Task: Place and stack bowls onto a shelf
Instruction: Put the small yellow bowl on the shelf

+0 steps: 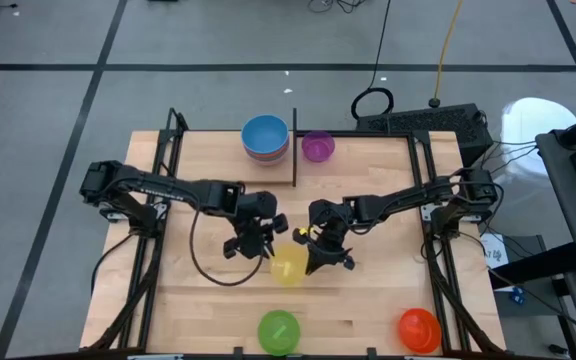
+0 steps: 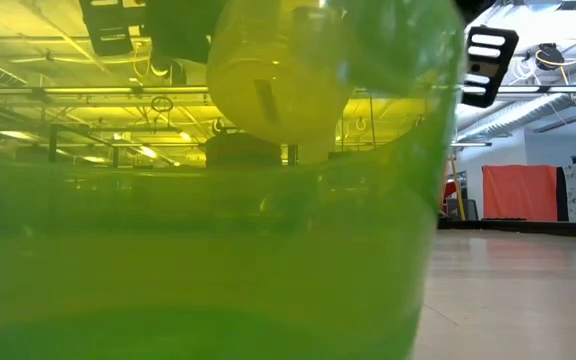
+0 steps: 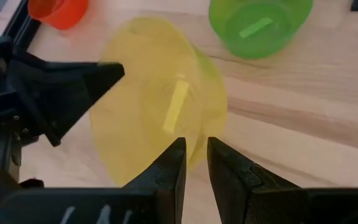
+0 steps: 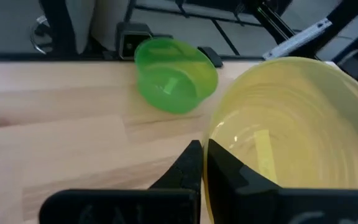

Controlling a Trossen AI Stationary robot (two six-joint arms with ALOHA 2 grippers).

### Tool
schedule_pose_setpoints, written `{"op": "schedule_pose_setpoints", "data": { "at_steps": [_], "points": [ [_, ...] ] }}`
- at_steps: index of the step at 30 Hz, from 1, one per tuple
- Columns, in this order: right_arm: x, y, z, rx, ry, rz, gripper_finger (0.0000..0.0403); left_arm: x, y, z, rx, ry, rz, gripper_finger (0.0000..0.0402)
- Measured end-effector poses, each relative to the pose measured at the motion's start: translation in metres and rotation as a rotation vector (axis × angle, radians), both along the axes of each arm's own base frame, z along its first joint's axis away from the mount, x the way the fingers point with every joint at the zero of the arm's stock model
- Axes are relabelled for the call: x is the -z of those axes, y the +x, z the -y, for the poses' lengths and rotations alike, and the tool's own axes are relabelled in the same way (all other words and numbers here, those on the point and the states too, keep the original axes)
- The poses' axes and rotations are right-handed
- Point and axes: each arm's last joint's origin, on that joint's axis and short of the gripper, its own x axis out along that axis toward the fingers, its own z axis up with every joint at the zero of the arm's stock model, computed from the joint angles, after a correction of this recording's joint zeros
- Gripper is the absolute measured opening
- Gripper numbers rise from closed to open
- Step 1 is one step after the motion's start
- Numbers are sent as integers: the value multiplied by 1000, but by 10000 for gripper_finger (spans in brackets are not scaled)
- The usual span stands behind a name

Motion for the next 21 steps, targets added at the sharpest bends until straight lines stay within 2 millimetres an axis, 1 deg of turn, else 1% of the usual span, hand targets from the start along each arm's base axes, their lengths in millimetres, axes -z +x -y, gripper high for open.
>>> {"op": "schedule_pose_setpoints", "data": {
  "at_steps": [7,20,21],
  "points": [
    [-1,1,0,-12,-16,39,0,-2,1,-4,33,-47,20,72],
    [-1,1,0,-11,-18,43,0,-3,1,-3,36,-97,10,71],
    [-1,1,0,-11,-18,43,0,0,3,-3,38,-101,7,71]
  ]
}}
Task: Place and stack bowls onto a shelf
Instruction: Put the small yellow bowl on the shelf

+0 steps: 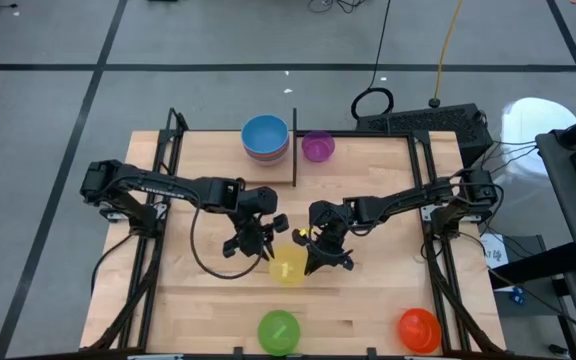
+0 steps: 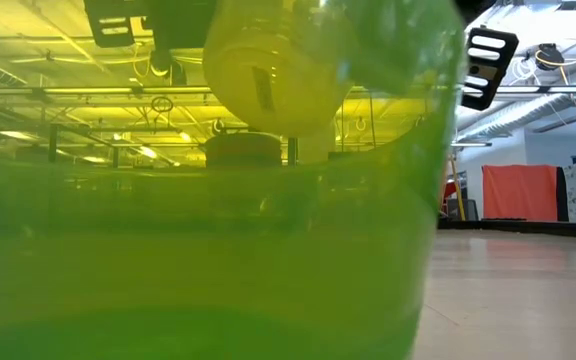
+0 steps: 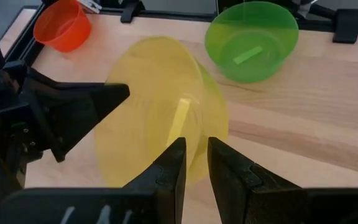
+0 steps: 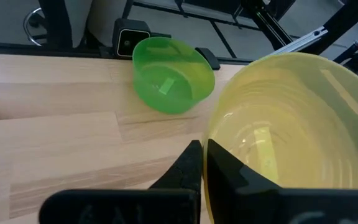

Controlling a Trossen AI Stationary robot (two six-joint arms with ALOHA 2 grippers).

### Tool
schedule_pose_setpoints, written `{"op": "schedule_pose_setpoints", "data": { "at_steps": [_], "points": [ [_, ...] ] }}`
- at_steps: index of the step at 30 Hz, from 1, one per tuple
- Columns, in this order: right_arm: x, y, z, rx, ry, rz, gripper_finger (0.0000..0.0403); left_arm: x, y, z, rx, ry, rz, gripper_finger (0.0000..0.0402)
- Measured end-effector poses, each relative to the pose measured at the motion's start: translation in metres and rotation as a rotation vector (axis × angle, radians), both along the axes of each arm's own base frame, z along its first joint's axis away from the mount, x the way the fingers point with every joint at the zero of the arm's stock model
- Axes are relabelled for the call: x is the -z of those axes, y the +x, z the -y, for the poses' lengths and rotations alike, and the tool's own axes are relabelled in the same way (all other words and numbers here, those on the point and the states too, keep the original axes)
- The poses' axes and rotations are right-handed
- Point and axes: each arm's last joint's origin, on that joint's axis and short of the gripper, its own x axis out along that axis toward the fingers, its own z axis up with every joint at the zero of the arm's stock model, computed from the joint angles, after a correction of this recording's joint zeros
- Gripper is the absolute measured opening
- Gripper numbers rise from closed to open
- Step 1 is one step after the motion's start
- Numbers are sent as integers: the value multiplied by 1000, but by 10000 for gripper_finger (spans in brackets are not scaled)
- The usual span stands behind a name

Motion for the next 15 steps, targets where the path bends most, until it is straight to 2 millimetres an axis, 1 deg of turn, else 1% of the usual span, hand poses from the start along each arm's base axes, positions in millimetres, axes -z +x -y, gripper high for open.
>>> {"op": "schedule_pose_setpoints", "data": {
  "at_steps": [5,9,11,15],
  "points": [
    [2,-1,-1,-4,1,-20,0,7,6,-1,13,-36,-10,69],
    [4,-3,-1,-2,1,-52,0,12,8,-1,20,-31,-19,37],
    [3,-3,-1,-4,4,-54,0,10,7,-1,24,-34,-5,15],
    [3,-3,-1,-4,4,-53,0,10,7,-1,15,-42,-18,11]
  ]
}}
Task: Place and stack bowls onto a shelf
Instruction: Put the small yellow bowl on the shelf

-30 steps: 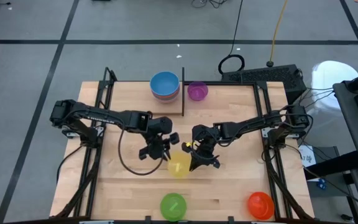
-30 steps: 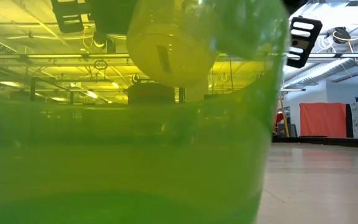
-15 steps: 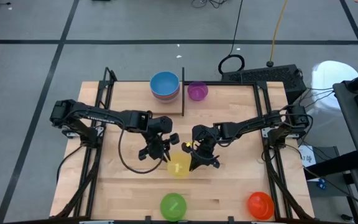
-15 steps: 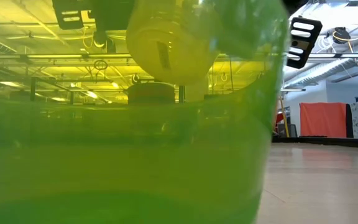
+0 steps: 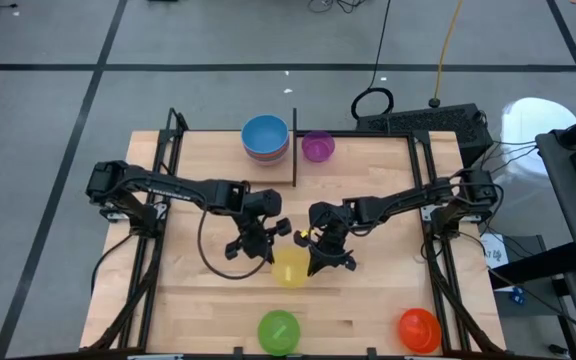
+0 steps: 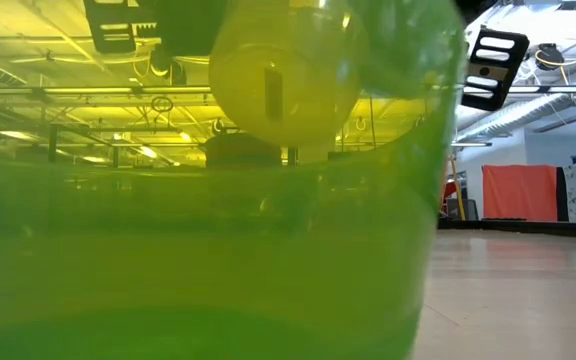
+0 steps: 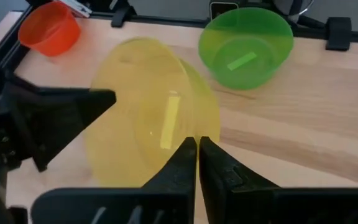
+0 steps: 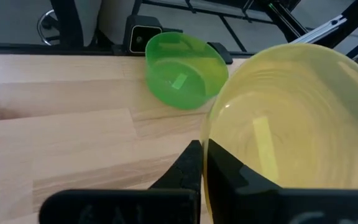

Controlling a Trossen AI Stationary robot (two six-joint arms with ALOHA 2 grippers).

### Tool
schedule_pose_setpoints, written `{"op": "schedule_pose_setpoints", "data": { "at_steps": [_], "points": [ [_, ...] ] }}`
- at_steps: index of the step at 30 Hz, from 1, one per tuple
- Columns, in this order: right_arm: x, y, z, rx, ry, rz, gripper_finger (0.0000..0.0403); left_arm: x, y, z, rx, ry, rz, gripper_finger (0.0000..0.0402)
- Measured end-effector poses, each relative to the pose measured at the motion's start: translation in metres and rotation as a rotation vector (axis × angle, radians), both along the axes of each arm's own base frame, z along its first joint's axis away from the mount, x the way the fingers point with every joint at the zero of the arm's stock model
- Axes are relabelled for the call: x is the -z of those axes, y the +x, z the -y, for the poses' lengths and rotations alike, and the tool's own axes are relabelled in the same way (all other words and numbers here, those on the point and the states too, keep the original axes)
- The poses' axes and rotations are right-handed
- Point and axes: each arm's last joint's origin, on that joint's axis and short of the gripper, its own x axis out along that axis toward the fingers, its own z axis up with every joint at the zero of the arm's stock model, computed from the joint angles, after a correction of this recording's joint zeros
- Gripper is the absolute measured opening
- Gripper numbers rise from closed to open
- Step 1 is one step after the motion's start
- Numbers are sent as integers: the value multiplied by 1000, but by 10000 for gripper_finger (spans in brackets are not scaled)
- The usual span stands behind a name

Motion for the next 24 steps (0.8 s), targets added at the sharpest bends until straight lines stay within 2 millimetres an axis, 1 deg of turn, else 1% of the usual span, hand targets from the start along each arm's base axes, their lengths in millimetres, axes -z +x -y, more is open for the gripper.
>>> {"op": "schedule_pose_setpoints", "data": {
  "at_steps": [10,16,19,24],
  "points": [
    [0,0,0,53,53,-78,0,0,0,0,-109,-72,-99,4],
    [0,0,0,76,79,-108,1,0,0,0,-126,-82,-114,2],
    [0,0,0,101,102,-144,11,0,0,0,-151,-99,-138,1],
    [0,1,1,156,147,-214,42,0,0,0,-194,-129,-182,1]
  ]
}}
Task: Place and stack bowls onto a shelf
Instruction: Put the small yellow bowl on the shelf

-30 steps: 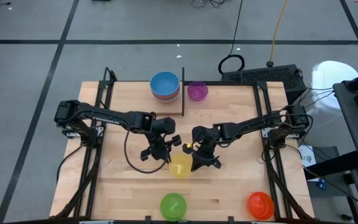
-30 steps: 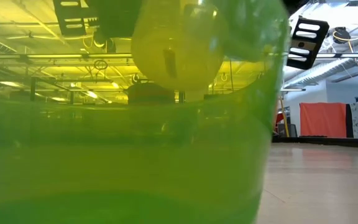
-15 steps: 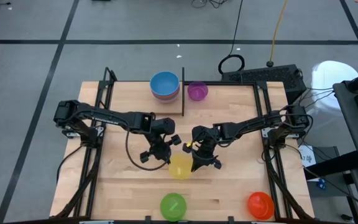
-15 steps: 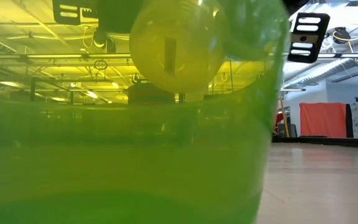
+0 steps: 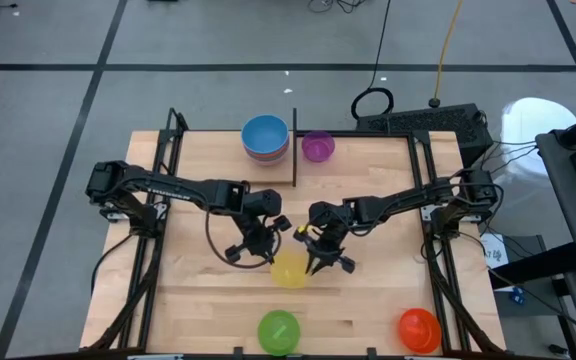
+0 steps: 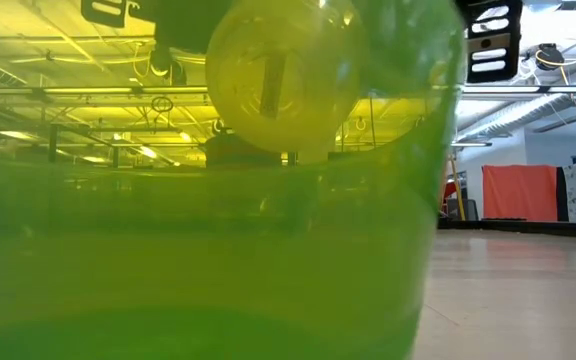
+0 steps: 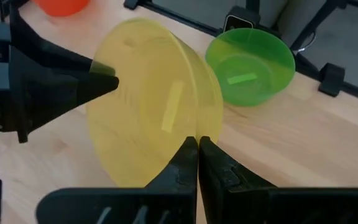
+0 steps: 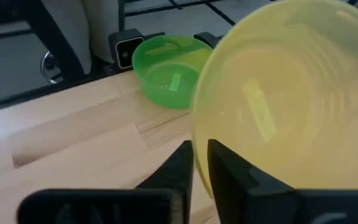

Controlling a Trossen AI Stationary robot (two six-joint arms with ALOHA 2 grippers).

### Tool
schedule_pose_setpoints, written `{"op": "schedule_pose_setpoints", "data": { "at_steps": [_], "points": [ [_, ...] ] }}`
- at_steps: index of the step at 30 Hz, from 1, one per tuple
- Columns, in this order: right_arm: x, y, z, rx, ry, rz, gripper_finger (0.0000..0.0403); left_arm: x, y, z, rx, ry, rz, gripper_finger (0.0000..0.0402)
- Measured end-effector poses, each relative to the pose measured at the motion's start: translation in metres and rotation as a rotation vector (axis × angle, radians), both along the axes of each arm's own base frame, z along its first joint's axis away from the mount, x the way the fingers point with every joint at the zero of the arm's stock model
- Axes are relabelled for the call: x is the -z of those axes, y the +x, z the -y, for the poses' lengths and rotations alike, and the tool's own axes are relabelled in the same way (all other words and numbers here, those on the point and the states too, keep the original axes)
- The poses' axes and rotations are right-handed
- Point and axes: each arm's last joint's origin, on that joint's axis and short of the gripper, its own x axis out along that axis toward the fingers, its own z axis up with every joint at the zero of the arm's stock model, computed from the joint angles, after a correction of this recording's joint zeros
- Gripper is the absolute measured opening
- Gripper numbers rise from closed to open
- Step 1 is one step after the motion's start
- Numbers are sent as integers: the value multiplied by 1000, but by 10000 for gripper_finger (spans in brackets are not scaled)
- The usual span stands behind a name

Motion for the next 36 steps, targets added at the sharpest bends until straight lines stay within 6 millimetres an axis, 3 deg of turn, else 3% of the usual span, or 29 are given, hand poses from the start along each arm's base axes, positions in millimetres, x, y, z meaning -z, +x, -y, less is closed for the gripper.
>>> {"op": "schedule_pose_setpoints", "data": {
  "at_steps": [9,24,36],
  "points": [
    [0,1,1,118,55,-122,84,3,-3,-2,-145,15,-122,0],
    [18,-10,11,407,-128,-347,86,14,-24,13,-328,51,-472,0],
    [24,-18,15,441,-198,-442,86,20,-44,20,-794,183,-766,0]
  ]
}}
